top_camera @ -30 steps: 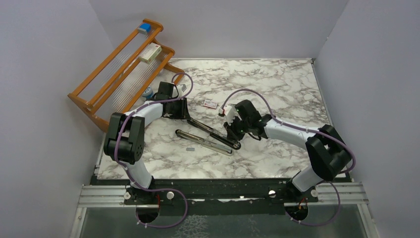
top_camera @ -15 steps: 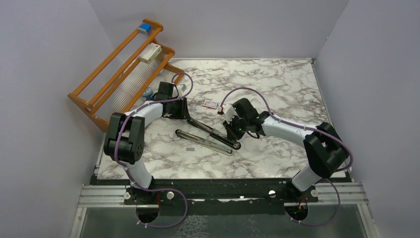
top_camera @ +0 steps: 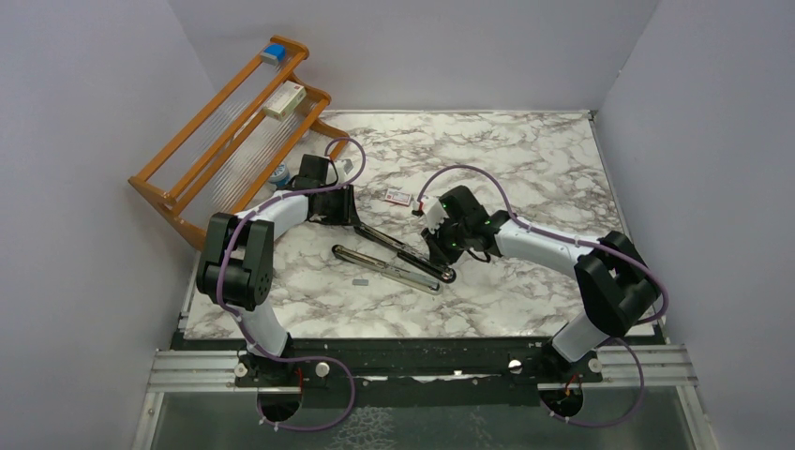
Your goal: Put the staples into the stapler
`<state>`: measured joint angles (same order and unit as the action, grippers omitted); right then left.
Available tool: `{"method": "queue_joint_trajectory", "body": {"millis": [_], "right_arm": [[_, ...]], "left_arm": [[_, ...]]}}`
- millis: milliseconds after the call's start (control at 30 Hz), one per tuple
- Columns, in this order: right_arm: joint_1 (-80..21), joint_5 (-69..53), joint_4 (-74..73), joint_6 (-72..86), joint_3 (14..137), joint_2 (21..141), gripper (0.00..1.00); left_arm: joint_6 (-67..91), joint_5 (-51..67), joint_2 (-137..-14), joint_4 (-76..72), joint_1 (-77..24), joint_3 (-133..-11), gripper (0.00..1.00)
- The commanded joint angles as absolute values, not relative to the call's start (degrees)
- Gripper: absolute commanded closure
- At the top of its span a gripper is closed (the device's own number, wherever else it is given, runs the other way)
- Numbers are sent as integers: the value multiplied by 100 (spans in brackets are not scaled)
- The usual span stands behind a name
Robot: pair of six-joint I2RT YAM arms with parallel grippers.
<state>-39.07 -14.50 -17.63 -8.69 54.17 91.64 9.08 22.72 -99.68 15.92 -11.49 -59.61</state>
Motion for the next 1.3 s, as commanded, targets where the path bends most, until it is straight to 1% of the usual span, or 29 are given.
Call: {"method": "queue_joint_trajectory", "body": {"millis": [0,167,533,767,967,1267], "right_arm": [[-3929,-1144,-2084,-1022,5431,9334,81],[-3929,-1021,-2052,-837,5451,9312,82],[-3920,-715,-2068,-409,5475,9322,87],[-3920,-652,-2092,-271,5495,9341,88],[-3920,-903,-1998,-479,5472,9268,88],[-3920,-1358,-1417,-854,5245,8609,88]], "left_arm": [[737,1897,-10170,1768,-1138,-5999,66],[730,1890,-10177,1772,-1135,-6003,66],[729,1895,-10160,1772,-1141,-6000,66],[731,1896,-10160,1772,-1141,-5996,66],[735,1897,-10156,1775,-1134,-6000,66],[730,1890,-10176,1779,-1135,-6002,66]]}}
